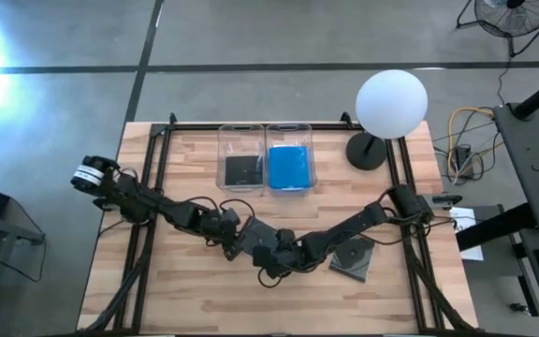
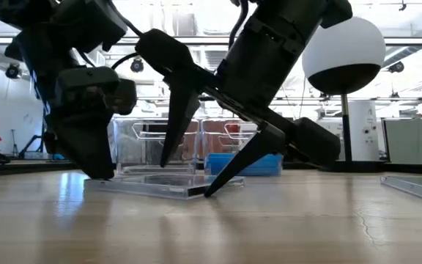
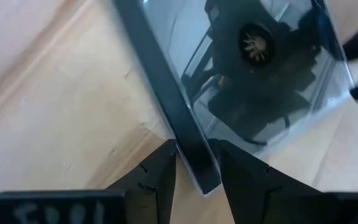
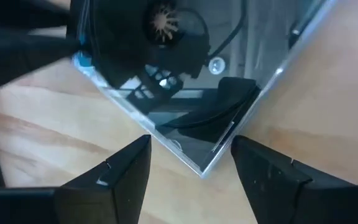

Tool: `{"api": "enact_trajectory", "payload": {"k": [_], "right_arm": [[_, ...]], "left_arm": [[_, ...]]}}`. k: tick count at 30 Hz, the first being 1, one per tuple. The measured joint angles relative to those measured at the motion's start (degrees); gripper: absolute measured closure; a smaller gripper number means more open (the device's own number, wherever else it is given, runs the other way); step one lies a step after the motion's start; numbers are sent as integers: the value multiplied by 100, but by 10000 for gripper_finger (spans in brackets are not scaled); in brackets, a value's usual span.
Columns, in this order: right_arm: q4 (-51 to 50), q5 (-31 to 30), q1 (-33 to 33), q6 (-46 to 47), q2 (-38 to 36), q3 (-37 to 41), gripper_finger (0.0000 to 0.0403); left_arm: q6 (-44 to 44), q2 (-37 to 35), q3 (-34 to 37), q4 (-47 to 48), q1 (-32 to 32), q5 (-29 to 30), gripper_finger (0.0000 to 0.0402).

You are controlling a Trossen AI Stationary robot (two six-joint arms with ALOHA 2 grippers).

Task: Pick & place jewel cases by type
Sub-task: Put the left black CD case into the left transparent bin

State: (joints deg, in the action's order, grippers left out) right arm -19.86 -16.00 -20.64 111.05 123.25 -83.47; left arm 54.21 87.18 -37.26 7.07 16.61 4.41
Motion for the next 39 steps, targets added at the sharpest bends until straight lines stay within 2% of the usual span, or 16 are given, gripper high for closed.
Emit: {"api": "enact_trajectory", "payload": {"k": [7, 10, 13, 16, 21, 23, 27, 29, 36, 39], "right_arm": [[-650, -687, -76, -252, -409, -34, 179], [-609, -889, -76, -685, -571, -43, 179], [-594, -855, -41, -993, -616, -43, 179], [-945, -779, -43, -778, -650, -43, 179], [-1623, -174, -119, -609, -614, 41, 179], [-1562, 83, -160, -604, -591, 55, 179], [-997, 172, -270, -372, -591, 55, 179], [-699, 243, -318, -320, -591, 55, 179], [-298, 293, -430, 60, -352, 51, 179], [20, 319, -470, 248, -193, 55, 179]], "left_arm": [[-196, -40, -4, 154, 47, -608, 298], [-226, -38, 0, 132, 100, -708, 298], [-253, -35, 0, 111, 137, -721, 298], [-251, -35, 0, 152, 139, -739, 298], [-200, -110, 4, 197, 139, -739, 298], [-155, -287, 20, 291, 146, -685, 298], [-252, -796, -50, 168, 138, -135, 298], [-331, -870, -10, 177, 82, -58, 298], [202, -617, 215, 283, 10, -336, 298], [412, -456, 214, -116, -5, -608, 298]]}}
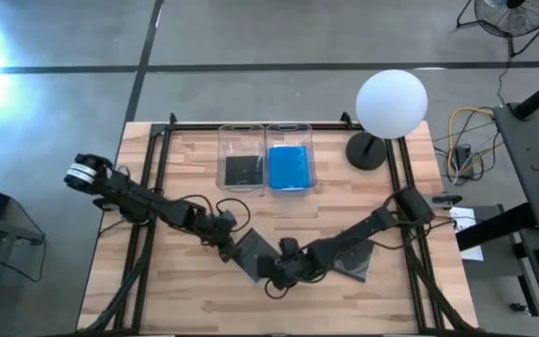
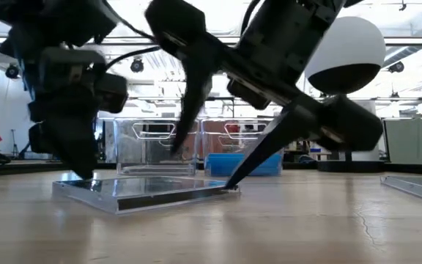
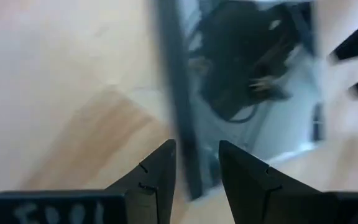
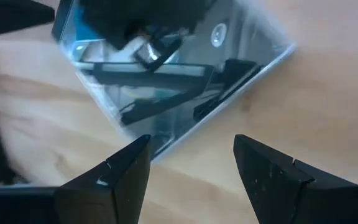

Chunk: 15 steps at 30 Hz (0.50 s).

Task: Pick & place jewel cases by type
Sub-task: Put the left black CD case into the left transparent bin

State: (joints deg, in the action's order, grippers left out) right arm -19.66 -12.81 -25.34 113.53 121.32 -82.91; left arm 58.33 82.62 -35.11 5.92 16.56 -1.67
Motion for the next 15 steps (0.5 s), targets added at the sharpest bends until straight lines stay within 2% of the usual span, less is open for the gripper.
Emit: {"api": "enact_trajectory", "payload": {"k": [2, 7, 15], "right_arm": [[178, 4, -29, 51, 75, -1, 179], [366, -14, -67, 307, 218, -2, 179], [276, -274, -151, 611, 240, -11, 179]], "left_arm": [[58, 61, 0, -379, -23, -233, 298], [166, 253, 61, -831, -118, -347, 298], [357, 67, 220, -828, -122, -524, 298]]}}
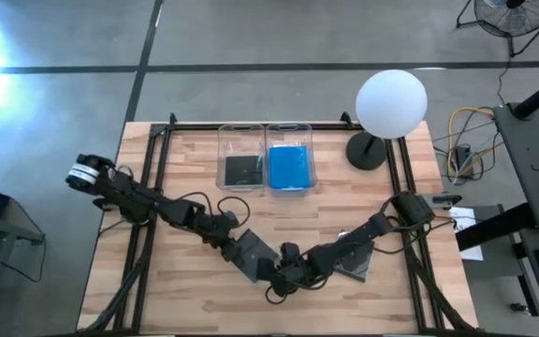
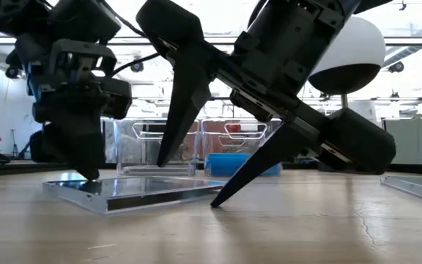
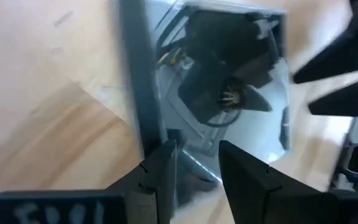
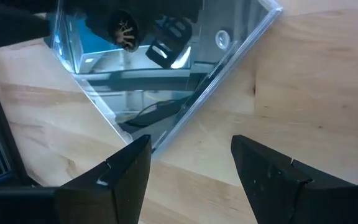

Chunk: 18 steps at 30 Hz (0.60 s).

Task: Pick & place jewel cases by type
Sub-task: Put the left black CD case into the left transparent bin

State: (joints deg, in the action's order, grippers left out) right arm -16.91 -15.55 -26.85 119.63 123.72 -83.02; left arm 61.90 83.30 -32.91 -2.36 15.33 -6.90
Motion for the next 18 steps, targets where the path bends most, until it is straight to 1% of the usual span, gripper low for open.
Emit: {"api": "enact_trajectory", "payload": {"k": [2, 4, 6, 8, 10, 13, 18], "right_arm": [[-12, -2, -2, 0, 0, 0, 179], [-8, -4, -2, -4, 0, 0, 179], [-20, -4, -2, -22, 1, 0, 179], [7, -4, 3, -114, 2, 0, 179], [6, 0, 12, -152, 2, 2, 179], [11, 8, 33, -163, 2, 2, 179], [10, 61, 74, -174, 4, 2, 179]], "left_arm": [[-22, -229, -131, -2, 26, 42, 298], [-125, -483, -240, -165, 30, 202, 298], [-236, -623, -224, -8, -9, 430, 298], [-305, -652, -145, 348, -70, 654, 298], [-305, -644, 15, 554, -141, 660, 298], [-185, -591, 320, 374, -184, 455, 298], [145, -550, 689, -88, -199, 324, 298]]}}
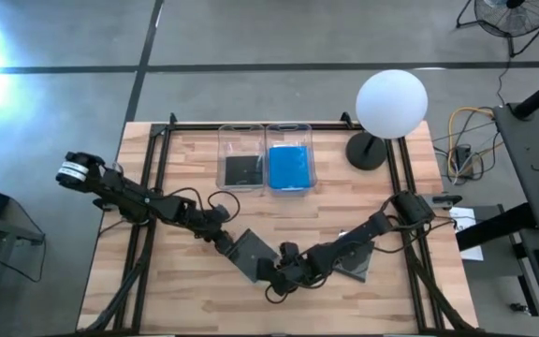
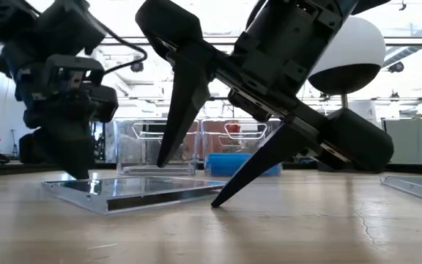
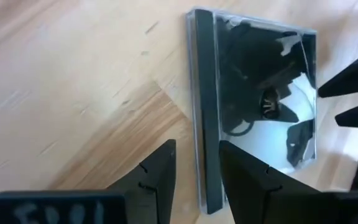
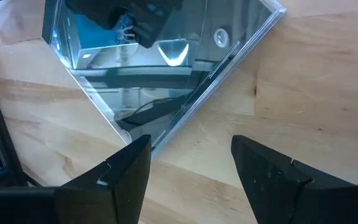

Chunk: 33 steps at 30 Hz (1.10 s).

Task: Pick & place jewel cases by type
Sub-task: Put the left black CD case into the left transparent bin

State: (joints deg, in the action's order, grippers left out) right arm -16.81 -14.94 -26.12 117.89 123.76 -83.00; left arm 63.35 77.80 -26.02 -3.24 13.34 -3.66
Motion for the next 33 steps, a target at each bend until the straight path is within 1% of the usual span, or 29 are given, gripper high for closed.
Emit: {"api": "enact_trajectory", "payload": {"k": [9, 14, 18, 20, 26, 33], "right_arm": [[-36, 59, 354, -465, 0, 3, 179], [-11, -11, 472, -773, 0, 13, 179], [313, -228, 521, -1250, 13, 42, 179], [461, -339, 512, -1440, 15, 50, 179], [548, -365, 488, -2078, 0, -68, 179], [726, -427, 380, -2555, -177, -210, 179]], "left_arm": [[-124, 0, 92, -77, 67, -23, 298], [-142, 88, 98, -90, 112, -103, 298], [-176, 256, 85, -163, 220, -154, 298], [-175, 307, 87, -127, 271, -156, 298], [-176, 320, 90, -87, 299, -215, 298], [-212, 34, 92, 51, 299, -433, 298]]}}
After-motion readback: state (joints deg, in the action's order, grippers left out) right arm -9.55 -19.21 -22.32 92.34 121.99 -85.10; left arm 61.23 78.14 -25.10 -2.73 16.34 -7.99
